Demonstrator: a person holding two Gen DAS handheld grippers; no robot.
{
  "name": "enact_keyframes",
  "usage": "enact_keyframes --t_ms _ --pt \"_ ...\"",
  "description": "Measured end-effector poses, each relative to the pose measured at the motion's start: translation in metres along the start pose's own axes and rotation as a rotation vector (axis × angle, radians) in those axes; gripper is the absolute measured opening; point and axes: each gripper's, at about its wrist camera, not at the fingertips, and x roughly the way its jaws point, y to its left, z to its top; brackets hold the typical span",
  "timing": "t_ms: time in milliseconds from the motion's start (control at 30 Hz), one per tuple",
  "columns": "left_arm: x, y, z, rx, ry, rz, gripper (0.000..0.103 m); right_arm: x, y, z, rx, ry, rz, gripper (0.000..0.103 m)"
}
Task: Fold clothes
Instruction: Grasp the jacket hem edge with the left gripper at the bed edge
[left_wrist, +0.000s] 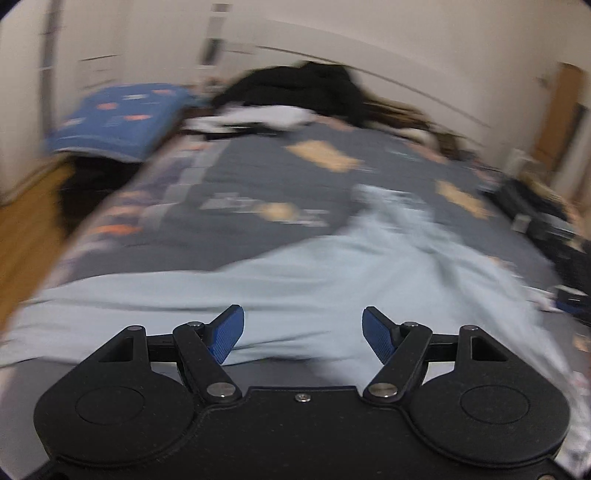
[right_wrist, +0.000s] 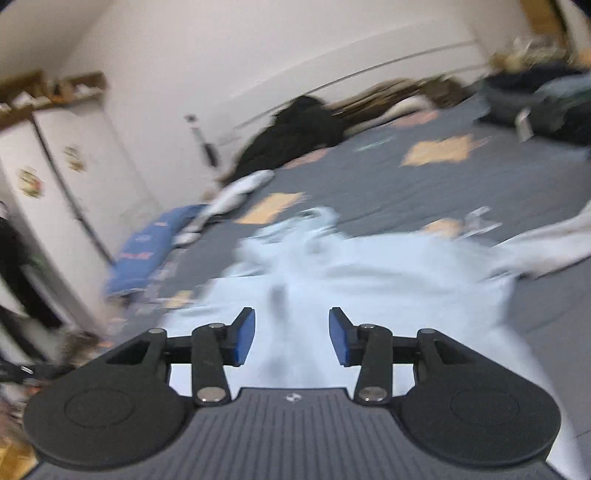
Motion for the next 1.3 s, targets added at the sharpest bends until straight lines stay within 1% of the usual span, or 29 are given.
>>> enact_keyframes --t_ms 67,100,200,267,467,500,567,600,667,800,900,967,1033,1067,1133,1300 --pt "-0.014 0.035 0.004 -0.035 -0.013 0.073 0.07 0.005 0.014 -0.009 0.032 0.023 0.059 0.043" --pt "-0.016 0.05 0.004 -0.067 -0.02 0.092 0.07 0.006 0.018 -0.011 0.036 0.037 0.079 0.043" --pt "-0.013 0.084 -0.003 -0.197 -0.041 0.103 0.07 0.008 0.029 -0.015 0.018 0.062 0.132 0.044" --pt "-0.011 0.108 -0.007 -0.284 -0.055 0.111 0.068 0.009 0.037 -0.017 0.001 0.064 0.143 0.045" --pt "-0.006 0.177 -0.02 -0.546 -0.098 0.133 0.067 0.018 0.045 -0.022 0.035 0.098 0.184 0.048" --pt "-0.005 0.189 -0.022 -0.589 -0.106 0.137 0.066 0.02 0.047 -0.023 0.037 0.107 0.193 0.048" --pt "-0.003 0.212 -0.026 -0.676 -0.12 0.144 0.059 0.02 0.052 -0.027 0.036 0.117 0.211 0.048" --pt "0.0 0.221 -0.029 -0.709 -0.124 0.151 0.058 0.021 0.055 -0.029 0.026 0.12 0.216 0.048" --pt "0.008 0.232 -0.033 -0.752 -0.123 0.17 0.05 0.022 0.061 -0.032 0.01 0.128 0.224 0.049" --pt "0.018 0.238 -0.034 -0.774 -0.124 0.175 0.041 0.025 0.07 -0.037 -0.001 0.146 0.251 0.049" --pt "0.021 0.239 -0.034 -0.779 -0.131 0.181 0.032 0.027 0.078 -0.043 -0.016 0.168 0.263 0.05" --pt "0.023 0.239 -0.031 -0.759 -0.124 0.203 0.015 0.028 0.082 -0.046 -0.029 0.18 0.276 0.051" --pt "0.025 0.238 -0.029 -0.732 -0.114 0.23 0.004 0.027 0.086 -0.049 -0.035 0.188 0.286 0.051" --pt "0.023 0.238 -0.027 -0.717 -0.116 0.237 0.002 0.027 0.089 -0.05 -0.036 0.197 0.301 0.051" --pt "0.015 0.236 -0.024 -0.684 -0.129 0.241 0.002 0.027 0.094 -0.052 -0.038 0.217 0.333 0.051" --pt "-0.021 0.235 -0.019 -0.613 -0.153 0.227 0.001 0.021 0.111 -0.056 -0.053 0.264 0.449 0.052"
